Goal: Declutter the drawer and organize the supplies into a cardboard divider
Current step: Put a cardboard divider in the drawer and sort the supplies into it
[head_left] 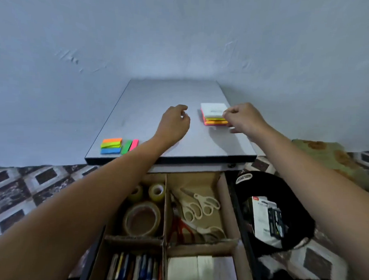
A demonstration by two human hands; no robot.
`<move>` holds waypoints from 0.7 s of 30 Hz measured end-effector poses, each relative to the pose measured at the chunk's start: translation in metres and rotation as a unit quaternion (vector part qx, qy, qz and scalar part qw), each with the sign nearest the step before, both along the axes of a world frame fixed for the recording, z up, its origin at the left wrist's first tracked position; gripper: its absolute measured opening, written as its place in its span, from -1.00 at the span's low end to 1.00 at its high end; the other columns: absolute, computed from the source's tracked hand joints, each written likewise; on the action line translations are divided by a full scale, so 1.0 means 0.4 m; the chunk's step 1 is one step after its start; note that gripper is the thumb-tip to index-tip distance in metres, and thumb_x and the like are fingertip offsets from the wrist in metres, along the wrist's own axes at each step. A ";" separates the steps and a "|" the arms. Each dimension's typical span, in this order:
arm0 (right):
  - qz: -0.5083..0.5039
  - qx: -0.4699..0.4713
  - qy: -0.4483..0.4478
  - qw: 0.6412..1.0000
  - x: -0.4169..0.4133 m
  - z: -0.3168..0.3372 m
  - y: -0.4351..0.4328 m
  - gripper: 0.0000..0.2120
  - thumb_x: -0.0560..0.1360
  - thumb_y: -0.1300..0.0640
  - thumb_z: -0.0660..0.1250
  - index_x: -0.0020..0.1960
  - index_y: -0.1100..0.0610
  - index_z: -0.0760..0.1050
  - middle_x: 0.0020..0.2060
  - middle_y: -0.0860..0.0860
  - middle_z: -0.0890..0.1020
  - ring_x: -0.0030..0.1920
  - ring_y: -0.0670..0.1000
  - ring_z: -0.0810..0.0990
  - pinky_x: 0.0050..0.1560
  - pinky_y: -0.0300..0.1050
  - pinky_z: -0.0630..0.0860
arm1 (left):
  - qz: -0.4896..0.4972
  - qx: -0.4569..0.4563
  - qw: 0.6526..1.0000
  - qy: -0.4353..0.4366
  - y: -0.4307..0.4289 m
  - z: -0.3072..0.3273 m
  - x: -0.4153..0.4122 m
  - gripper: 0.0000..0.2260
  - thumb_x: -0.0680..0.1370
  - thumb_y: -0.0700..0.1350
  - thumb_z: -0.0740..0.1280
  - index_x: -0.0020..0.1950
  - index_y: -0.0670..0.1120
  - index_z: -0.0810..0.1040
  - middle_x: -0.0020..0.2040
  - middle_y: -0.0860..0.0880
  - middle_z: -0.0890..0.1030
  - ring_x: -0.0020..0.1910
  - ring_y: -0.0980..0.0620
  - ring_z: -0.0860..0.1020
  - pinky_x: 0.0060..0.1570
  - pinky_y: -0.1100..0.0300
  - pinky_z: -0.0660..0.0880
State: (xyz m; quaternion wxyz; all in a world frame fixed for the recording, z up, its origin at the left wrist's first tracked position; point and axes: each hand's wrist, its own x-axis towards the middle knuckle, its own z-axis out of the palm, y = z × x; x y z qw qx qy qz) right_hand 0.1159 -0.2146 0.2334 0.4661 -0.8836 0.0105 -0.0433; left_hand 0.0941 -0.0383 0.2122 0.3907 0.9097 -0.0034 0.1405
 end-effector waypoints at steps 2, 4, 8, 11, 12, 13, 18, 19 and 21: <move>-0.032 -0.036 0.002 0.999 0.066 0.004 -0.005 -0.80 0.45 0.25 0.22 -0.16 0.40 0.50 -0.29 0.12 0.45 -0.22 0.08 0.44 -0.08 0.13 0.58 | 0.006 0.013 0.999 0.040 -0.016 0.004 0.078 -0.64 0.59 -0.20 0.10 0.39 -0.17 0.38 0.38 -0.12 0.42 0.35 -0.04 0.37 0.28 0.27 0.23; -0.049 -0.079 0.012 0.996 0.113 0.004 -0.003 -0.77 0.46 0.25 0.20 -0.35 0.25 0.31 -0.40 0.09 0.38 -0.23 0.09 0.39 -0.35 -0.07 0.45 | 0.010 -0.017 0.996 0.089 -0.032 0.001 0.142 -0.71 0.57 -0.23 0.13 0.23 -0.25 0.50 0.25 -0.18 0.51 0.29 -0.11 0.43 0.25 0.19 0.30; -0.056 -0.147 0.053 0.986 0.190 -0.016 0.004 -0.78 0.54 0.17 0.20 -0.24 0.24 0.37 -0.30 0.07 0.44 -0.11 0.13 0.43 -0.38 -0.14 0.24 | 0.039 -0.193 0.964 0.181 -0.075 0.027 0.220 -0.75 0.56 -0.28 0.13 -0.32 -0.14 0.31 -0.32 -0.07 0.40 -0.16 -0.10 0.48 -0.10 0.08 0.52; -0.064 -0.139 0.070 0.986 0.227 -0.024 0.015 -0.83 0.56 0.15 0.20 0.05 0.25 0.44 -0.05 0.17 0.49 -0.04 0.13 0.43 -0.16 -0.17 0.28 | 0.036 -0.332 0.915 0.225 -0.114 0.057 0.232 -0.80 0.58 -0.34 0.07 -0.23 -0.19 0.30 -0.29 -0.14 0.42 -0.34 -0.08 0.47 -0.35 0.11 0.48; -0.067 -0.135 0.072 0.986 0.238 -0.023 0.019 -0.88 0.56 0.15 0.21 0.00 0.22 0.41 -0.06 0.16 0.46 -0.04 0.12 0.42 -0.14 -0.17 0.28 | 0.035 -0.358 0.903 0.236 -0.127 0.064 0.233 -0.84 0.57 -0.35 0.06 -0.19 -0.20 0.31 -0.26 -0.17 0.44 -0.34 -0.08 0.47 -0.33 0.09 0.48; -0.072 -0.131 0.082 0.985 0.245 -0.021 0.021 -0.89 0.56 0.16 0.22 -0.07 0.21 0.37 -0.09 0.14 0.44 -0.05 0.11 0.41 -0.13 -0.17 0.28 | 0.036 -0.362 0.898 0.247 -0.139 0.069 0.236 -0.85 0.56 -0.34 0.07 -0.18 -0.20 0.32 -0.24 -0.19 0.44 -0.32 -0.09 0.47 -0.26 0.07 0.48; -0.076 -0.009 0.132 0.988 0.250 -0.014 0.014 -0.72 0.48 0.24 0.34 -0.32 0.18 0.28 -0.16 0.14 0.45 -0.07 0.06 0.43 -0.13 -0.13 0.38 | 0.053 -0.329 0.904 0.268 -0.161 0.085 0.227 -0.84 0.56 -0.29 0.09 -0.22 -0.16 0.29 -0.20 -0.16 0.44 -0.28 -0.08 0.44 -0.10 0.08 0.40; -0.081 0.012 0.141 0.987 0.242 -0.014 0.013 -0.72 0.47 0.25 0.35 -0.31 0.18 0.28 -0.19 0.14 0.44 -0.10 0.07 0.44 -0.19 -0.13 0.38 | 0.052 -0.324 0.904 0.274 -0.157 0.084 0.221 -0.84 0.56 -0.29 0.09 -0.22 -0.16 0.29 -0.22 -0.15 0.42 -0.29 -0.08 0.44 -0.11 0.09 0.40; -0.078 0.055 0.164 0.982 0.218 -0.016 0.014 -0.74 0.48 0.28 0.34 -0.30 0.19 0.30 -0.29 0.11 0.39 -0.18 0.08 0.44 -0.25 -0.12 0.40 | 0.056 -0.326 0.899 0.287 -0.146 0.081 0.207 -0.85 0.56 -0.28 0.11 -0.22 -0.16 0.29 -0.22 -0.15 0.41 -0.23 -0.09 0.44 -0.08 0.06 0.41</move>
